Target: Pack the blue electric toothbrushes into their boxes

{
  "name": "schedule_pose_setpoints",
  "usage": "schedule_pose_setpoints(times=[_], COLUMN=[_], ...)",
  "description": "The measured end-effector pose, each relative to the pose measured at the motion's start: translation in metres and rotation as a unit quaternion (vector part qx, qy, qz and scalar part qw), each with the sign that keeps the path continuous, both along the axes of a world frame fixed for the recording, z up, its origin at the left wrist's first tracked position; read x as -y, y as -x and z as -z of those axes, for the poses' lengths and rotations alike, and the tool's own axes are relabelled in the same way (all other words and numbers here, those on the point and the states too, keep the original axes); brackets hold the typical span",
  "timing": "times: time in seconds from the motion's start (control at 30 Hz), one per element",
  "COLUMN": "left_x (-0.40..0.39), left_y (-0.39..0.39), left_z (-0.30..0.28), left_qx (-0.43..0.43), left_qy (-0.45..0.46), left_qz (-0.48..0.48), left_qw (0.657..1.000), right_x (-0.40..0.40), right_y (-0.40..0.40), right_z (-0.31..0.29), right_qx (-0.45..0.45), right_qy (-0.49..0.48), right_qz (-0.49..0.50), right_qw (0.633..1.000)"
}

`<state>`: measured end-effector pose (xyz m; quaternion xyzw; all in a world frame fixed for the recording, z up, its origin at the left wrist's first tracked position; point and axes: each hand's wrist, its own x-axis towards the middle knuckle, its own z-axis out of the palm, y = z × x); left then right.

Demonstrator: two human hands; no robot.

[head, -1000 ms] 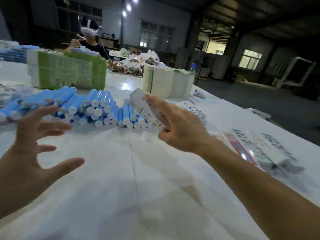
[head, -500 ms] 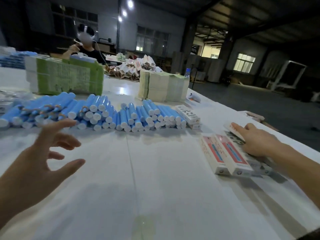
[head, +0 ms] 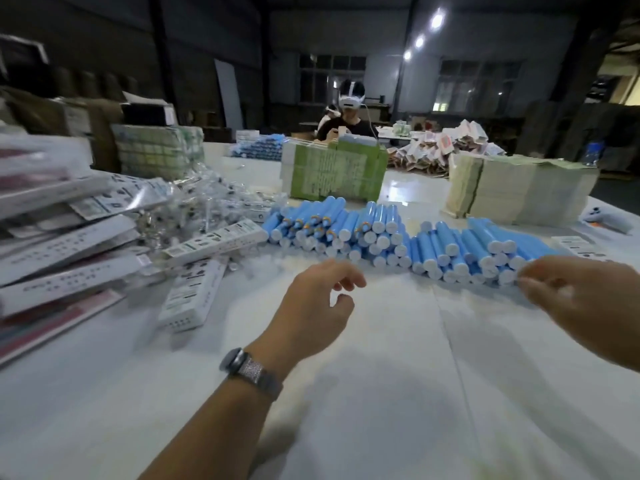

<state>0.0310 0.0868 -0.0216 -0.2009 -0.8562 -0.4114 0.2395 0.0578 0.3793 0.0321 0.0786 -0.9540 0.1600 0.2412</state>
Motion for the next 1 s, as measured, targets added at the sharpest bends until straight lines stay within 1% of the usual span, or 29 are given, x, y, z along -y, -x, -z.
schedule_pose_setpoints(times=[0.03,0.07,0.13,0.17,0.2,0.27,0.33,0.37,0.53,0.8,0.87,1.0], left_x=[0.001,0.001,0.005,0.007,0.011,0.019,0.021,0.020,0.013,0.014,0.015,0.015], left_y=[0.000,0.001,0.003,0.005,0.007,0.012,0.015,0.015,0.014,0.014,0.015,0.015], left_z=[0.000,0.000,0.000,0.000,0.000,-0.001,-0.002,-0.002,0.001,0.003,0.004,0.003], left_qx=[0.005,0.006,-0.002,-0.008,-0.009,0.005,0.015,0.022,0.048,0.040,0.054,0.085], left_qy=[-0.004,-0.012,-0.030,-0.037,-0.047,-0.083,-0.113,-0.112,-0.061,-0.016,-0.002,-0.004], left_qz=[-0.013,-0.029,-0.067,-0.090,-0.117,-0.166,-0.183,-0.183,-0.176,-0.190,-0.190,-0.184], left_qw=[1.000,0.999,0.997,0.995,0.992,0.983,0.977,0.976,0.981,0.981,0.980,0.979], right_x=[0.038,0.071,0.131,0.156,0.173,0.195,0.200,0.198,0.190,0.189,0.188,0.186], right_y=[-0.006,0.003,0.022,0.028,0.037,0.048,0.054,0.057,0.065,0.063,0.063,0.064], right_z=[-0.019,-0.019,-0.004,0.000,0.006,0.015,0.024,0.028,0.034,0.032,0.030,0.029], right_qx=[0.012,0.018,0.033,0.048,0.043,0.036,0.034,0.038,0.046,0.051,0.048,0.043], right_qy=[0.030,0.046,0.106,0.148,0.184,0.216,0.237,0.246,0.276,0.303,0.319,0.334], right_qz=[-0.036,-0.101,-0.184,-0.196,-0.215,-0.235,-0.256,-0.261,-0.253,-0.246,-0.243,-0.246], right_qw=[0.999,0.994,0.977,0.968,0.958,0.947,0.937,0.933,0.926,0.919,0.915,0.909])
